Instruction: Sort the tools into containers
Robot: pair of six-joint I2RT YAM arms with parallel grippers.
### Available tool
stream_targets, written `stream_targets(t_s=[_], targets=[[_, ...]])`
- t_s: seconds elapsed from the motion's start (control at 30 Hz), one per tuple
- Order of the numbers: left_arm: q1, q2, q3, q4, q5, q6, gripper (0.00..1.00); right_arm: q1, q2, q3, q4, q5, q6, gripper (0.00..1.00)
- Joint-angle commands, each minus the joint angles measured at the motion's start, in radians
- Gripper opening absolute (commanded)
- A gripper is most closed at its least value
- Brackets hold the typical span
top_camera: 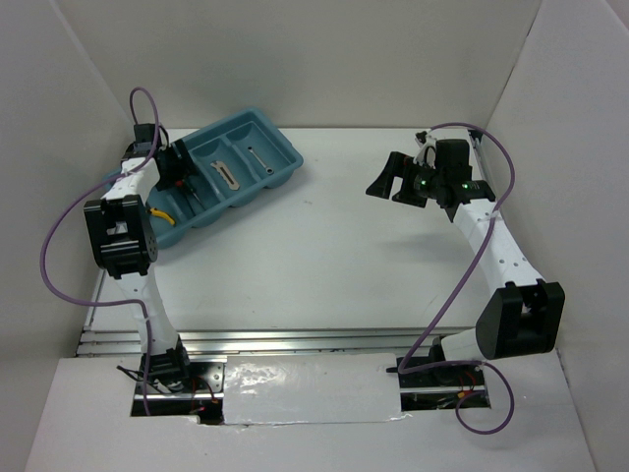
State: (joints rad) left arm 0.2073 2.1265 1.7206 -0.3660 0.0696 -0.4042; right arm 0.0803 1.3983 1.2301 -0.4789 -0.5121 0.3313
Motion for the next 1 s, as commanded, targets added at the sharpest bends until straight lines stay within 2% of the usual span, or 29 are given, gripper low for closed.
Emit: stream_targets(t_s=[0.0,0.03,0.1,0.17,0.2,0.33,0.4,0.5,0.67,0.77,0.83,0.87,0.97], targets=[[0.012,-0.075,0.071,-0.028,0.030,0.016,0.90,-0.002,0.004,0.031,-0.003,-0.005,-0.017,1.00],[0.014,-0.104,0.091,-0.046,0.045,0.030,0.99,-0.004,0.004,0.038,-0.009,0.003,-0.026,1.00],[0.014,-0.182,0.154,-0.095,0.065,0.079,0.99,-0.007,-0.004,0.055,-0.035,0.029,-0.050,1.00],[0.009,-0.265,0.143,-0.102,0.091,0.149,0.99,-0.007,-0.012,0.074,-0.062,0.056,-0.112,1.00],[0.001,-0.368,0.122,-0.097,0.096,0.177,0.99,-0.008,-0.015,0.081,-0.097,0.075,-0.139,1.00],[-0.037,-0.630,-0.059,-0.034,0.137,0.312,0.99,-0.010,-0.039,0.092,-0.165,0.214,-0.276,1.00],[-0.068,-0.753,-0.154,-0.056,0.183,0.373,0.99,-0.016,-0.074,0.075,-0.176,0.279,-0.316,1.00],[-0.111,-0.885,-0.276,-0.135,0.246,0.461,0.99,-0.028,-0.145,-0.035,-0.155,0.342,-0.421,1.00],[-0.166,-1.097,-0.592,-0.105,0.188,0.514,0.99,-0.028,-0.245,-0.173,-0.129,0.454,-0.503,1.00],[-0.187,-1.161,-0.764,-0.070,0.147,0.583,0.99,-0.027,-0.304,-0.271,-0.097,0.492,-0.557,1.00],[-0.198,-1.218,-0.840,-0.042,0.099,0.619,0.99,-0.020,-0.349,-0.346,-0.080,0.532,-0.586,1.00],[-0.200,-1.247,-0.902,-0.025,0.032,0.622,0.99,-0.017,-0.361,-0.387,-0.069,0.537,-0.595,1.00],[-0.246,-1.272,-0.972,0.012,-0.057,0.669,0.99,0.001,-0.400,-0.446,-0.053,0.561,-0.617,1.00]])
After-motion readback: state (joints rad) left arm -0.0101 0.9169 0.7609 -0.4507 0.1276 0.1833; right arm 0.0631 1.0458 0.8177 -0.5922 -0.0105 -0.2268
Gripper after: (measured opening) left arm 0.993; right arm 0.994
